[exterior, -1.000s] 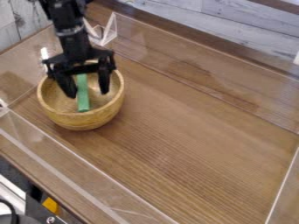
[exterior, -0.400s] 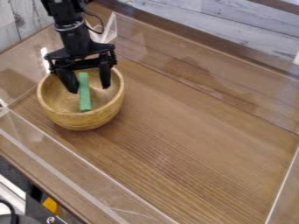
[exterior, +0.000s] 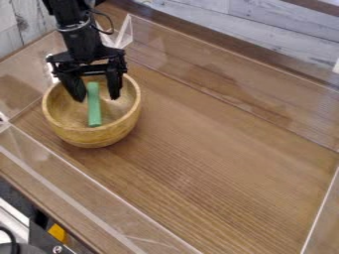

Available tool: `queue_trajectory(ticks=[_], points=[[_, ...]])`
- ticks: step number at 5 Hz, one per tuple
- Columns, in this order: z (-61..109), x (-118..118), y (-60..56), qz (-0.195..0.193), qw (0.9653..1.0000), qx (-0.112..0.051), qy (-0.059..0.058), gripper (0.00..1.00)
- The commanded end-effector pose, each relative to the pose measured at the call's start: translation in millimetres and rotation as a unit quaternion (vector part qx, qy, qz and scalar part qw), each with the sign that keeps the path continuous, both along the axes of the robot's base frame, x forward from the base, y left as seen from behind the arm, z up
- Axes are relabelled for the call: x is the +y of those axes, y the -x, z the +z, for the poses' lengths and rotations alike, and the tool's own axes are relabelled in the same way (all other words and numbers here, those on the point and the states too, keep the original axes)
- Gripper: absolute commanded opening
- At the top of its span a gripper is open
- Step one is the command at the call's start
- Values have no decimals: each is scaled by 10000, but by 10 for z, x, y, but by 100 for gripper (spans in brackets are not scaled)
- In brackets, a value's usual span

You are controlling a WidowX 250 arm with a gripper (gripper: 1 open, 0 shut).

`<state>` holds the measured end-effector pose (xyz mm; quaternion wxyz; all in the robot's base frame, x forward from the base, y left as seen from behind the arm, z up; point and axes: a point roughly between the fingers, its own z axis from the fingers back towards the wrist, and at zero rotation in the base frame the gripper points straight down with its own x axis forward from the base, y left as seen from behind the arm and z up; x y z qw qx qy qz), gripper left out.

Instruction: Put the green block in the brown bowl

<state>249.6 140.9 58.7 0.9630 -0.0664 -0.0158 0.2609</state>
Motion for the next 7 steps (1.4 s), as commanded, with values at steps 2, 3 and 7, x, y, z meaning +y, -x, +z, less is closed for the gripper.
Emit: queue_trajectory(ticks=[2,3,7], points=[[128,-48,-95,310,9992,-205,-163,100],[91,-75,-115,221,9994,-219,-176,100],[47,-182,-111,-275,9990,-291,-198,100]])
